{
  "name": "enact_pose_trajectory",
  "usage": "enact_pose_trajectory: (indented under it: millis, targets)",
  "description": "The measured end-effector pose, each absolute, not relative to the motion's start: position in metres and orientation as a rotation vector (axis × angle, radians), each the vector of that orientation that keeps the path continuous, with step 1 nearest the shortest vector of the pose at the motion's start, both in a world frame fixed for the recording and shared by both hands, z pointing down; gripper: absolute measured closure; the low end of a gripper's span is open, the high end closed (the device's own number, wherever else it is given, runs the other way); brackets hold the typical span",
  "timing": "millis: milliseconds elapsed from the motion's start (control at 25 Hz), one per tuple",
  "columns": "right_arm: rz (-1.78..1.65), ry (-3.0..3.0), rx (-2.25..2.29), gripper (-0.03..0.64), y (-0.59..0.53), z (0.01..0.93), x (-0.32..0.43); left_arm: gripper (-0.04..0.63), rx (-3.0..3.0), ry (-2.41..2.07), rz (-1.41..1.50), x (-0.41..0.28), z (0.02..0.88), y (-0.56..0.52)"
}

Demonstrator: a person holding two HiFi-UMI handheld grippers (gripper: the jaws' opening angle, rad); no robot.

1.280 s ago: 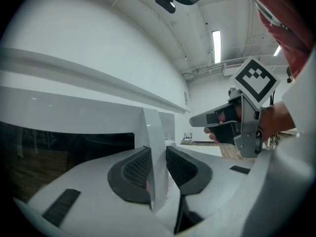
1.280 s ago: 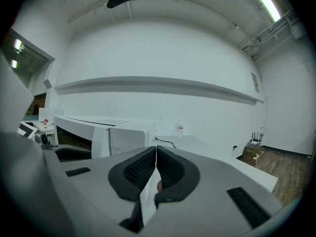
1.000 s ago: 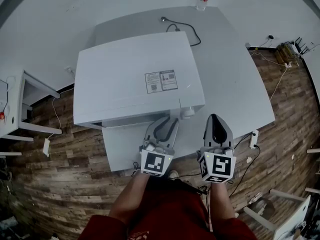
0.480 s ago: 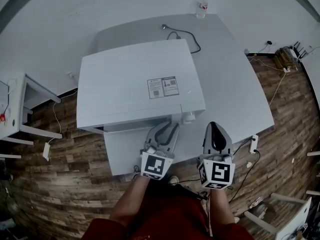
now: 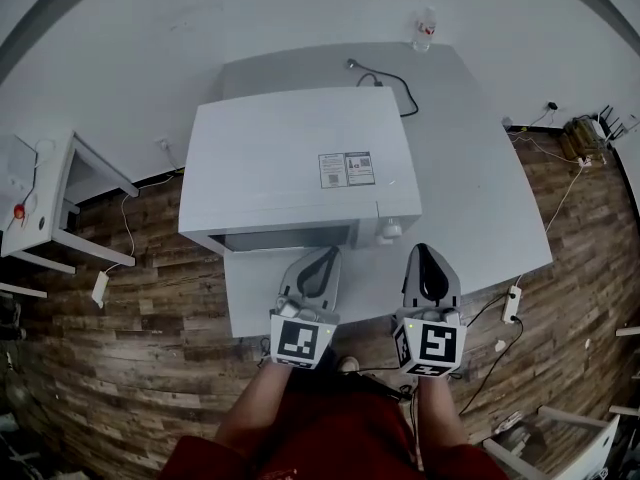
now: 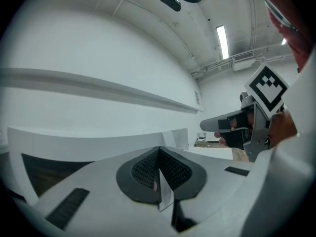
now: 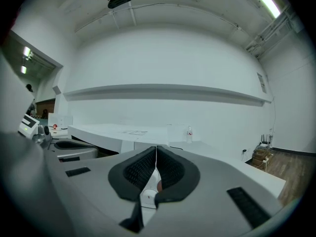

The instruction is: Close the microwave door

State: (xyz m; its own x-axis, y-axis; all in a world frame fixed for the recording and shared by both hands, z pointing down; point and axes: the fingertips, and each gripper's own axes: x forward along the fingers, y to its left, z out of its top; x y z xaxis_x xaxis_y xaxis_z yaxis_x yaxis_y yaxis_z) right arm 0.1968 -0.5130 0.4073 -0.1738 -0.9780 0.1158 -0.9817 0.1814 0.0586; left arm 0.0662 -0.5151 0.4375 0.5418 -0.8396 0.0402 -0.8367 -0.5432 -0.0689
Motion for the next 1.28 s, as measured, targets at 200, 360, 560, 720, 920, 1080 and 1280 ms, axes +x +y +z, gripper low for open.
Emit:
enact_pose_trajectory:
  millis: [200, 360, 560, 720, 920, 1080, 1280]
  targets:
    - [0.013, -2.407, 1.856, 0.589, -0.511, 0.395, 0.169, 0.568, -2.602, 1.676, -0.028, 0.029, 0.404, -0.506]
    - [-0.027, -2.499, 1.774, 0.589, -0.509, 0.38, 0.136, 0.568, -2.496, 1.803, -0.04, -0.008, 0.386, -0.499]
    - [-0.107, -2.585, 1.672, 0.589, -0.506, 0.365, 0.1, 0.568, -2.372, 1.927, -0.024, -0.049, 0.369, -0.491]
    - [-0.127, -2.617, 1.633, 0.589, -0.504, 0.358, 0.084, 0.568, -2.333, 1.982, 0.031, -0.066, 0.358, -0.482]
    - [-0.149, -2.633, 1.615, 0.589, -0.5, 0.353, 0.075, 0.568, -2.291, 1.968, 0.015, -0.074, 0.348, -0.471]
    - [-0.141, -2.636, 1.62, 0.589, -0.501, 0.353, 0.077, 0.568, -2.271, 1.981, 0.033, -0.077, 0.341, -0.466]
    - [-0.143, -2.641, 1.626, 0.589, -0.499, 0.35, 0.079, 0.568, -2.264, 1.98, 0.027, -0.079, 0.338, -0.464]
